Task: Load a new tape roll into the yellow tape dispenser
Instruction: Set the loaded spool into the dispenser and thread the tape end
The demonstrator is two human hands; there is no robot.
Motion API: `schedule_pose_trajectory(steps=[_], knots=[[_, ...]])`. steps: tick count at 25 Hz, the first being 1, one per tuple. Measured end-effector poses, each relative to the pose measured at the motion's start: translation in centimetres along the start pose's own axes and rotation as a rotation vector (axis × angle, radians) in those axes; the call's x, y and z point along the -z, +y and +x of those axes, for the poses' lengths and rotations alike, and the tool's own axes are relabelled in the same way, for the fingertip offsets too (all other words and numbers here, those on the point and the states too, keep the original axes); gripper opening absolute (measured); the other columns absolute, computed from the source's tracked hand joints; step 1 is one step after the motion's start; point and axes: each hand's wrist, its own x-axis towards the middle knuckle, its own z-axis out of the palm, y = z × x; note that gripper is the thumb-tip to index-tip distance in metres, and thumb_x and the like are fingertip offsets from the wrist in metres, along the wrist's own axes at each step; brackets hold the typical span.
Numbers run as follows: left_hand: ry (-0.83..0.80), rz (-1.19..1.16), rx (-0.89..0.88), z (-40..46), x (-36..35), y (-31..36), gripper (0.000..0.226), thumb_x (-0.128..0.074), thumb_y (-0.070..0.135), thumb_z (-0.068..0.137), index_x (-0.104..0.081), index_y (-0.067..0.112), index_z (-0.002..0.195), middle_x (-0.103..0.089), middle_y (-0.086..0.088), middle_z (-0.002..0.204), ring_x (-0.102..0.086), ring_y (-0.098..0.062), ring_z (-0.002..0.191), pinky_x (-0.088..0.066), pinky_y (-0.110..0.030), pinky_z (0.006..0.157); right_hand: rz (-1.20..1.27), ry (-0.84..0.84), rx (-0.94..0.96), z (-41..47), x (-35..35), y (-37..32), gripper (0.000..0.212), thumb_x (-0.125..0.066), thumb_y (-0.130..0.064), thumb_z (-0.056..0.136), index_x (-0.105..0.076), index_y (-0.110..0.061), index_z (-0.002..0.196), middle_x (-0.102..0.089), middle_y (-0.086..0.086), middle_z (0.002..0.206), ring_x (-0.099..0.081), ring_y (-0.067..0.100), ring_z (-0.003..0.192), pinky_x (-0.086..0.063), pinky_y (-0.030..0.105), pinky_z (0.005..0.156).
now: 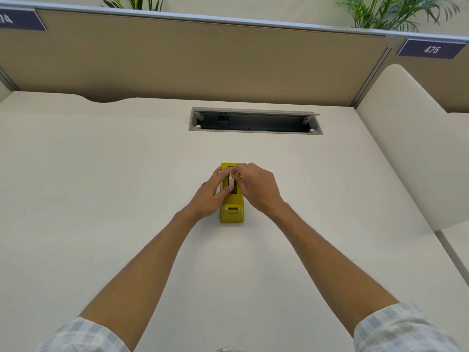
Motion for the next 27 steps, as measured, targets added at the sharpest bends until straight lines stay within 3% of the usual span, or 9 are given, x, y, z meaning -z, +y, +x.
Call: schedule_pose_trajectory(steps=[4, 9, 16, 23, 27], knots=[[0.024, 0.025, 0.019, 0.0, 0.0, 0.2, 0.05, -0.05, 0.031, 0.1, -0.034, 0.037, 0.147, -0.027, 0.0, 0.161, -0.036, -0.025, 0.143, -0.037, -0.039, 0.113, 0.002, 0.037, 0.018, -0.4, 0.1, -0.4, 0.014, -0.056, -0.017, 0.098, -0.067, -0.011, 0.104, -0.067, 0.004, 0.106, -0.062, 0.022, 0.09, -0.043, 0.027, 0.059], [0.062, 0.051, 0.038, 0.0, -0.2, 0.5, 0.051, -0.055, 0.033, 0.097, -0.038, 0.033, 0.145, -0.029, 0.0, 0.16, -0.043, -0.029, 0.137, -0.042, -0.05, 0.108, 0.019, 0.065, -0.005, -1.1, 0.0, -0.5, 0.011, -0.058, -0.016, 0.096, -0.067, -0.01, 0.1, -0.068, 0.004, 0.098, -0.063, 0.023, 0.087, -0.039, 0.026, 0.057], [0.046, 0.081, 0.048, -0.3, -0.4, 0.8, 0.054, -0.05, 0.03, 0.1, -0.03, 0.031, 0.15, -0.023, -0.002, 0.162, -0.043, -0.03, 0.138, -0.042, -0.05, 0.109, 0.019, 0.079, -0.03, -2.2, -0.4, -1.1, 0.007, -0.065, -0.017, 0.092, -0.07, -0.012, 0.093, -0.07, 0.002, 0.09, -0.064, 0.022, 0.083, -0.044, 0.029, 0.055], [0.036, 0.084, 0.035, -0.3, 0.0, 0.8, 0.051, -0.049, 0.022, 0.101, -0.034, 0.03, 0.149, -0.024, -0.002, 0.162, -0.043, -0.031, 0.138, -0.037, -0.049, 0.113, -0.021, 0.138, -0.045, -3.0, -0.8, -1.6, 0.006, -0.073, -0.015, 0.086, -0.072, -0.01, 0.082, -0.07, 0.002, 0.077, -0.065, 0.023, 0.071, -0.043, 0.028, 0.049], [0.036, 0.083, 0.035, -0.4, -0.4, 0.6, 0.053, -0.046, 0.024, 0.102, -0.028, 0.032, 0.151, -0.02, -0.002, 0.163, -0.037, -0.029, 0.142, -0.033, -0.043, 0.115, -0.034, 0.163, -0.05, -3.5, -1.0, -1.7, 0.007, -0.075, -0.016, 0.084, -0.072, -0.011, 0.08, -0.069, 0.002, 0.074, -0.064, 0.022, 0.067, -0.045, 0.029, 0.047]])
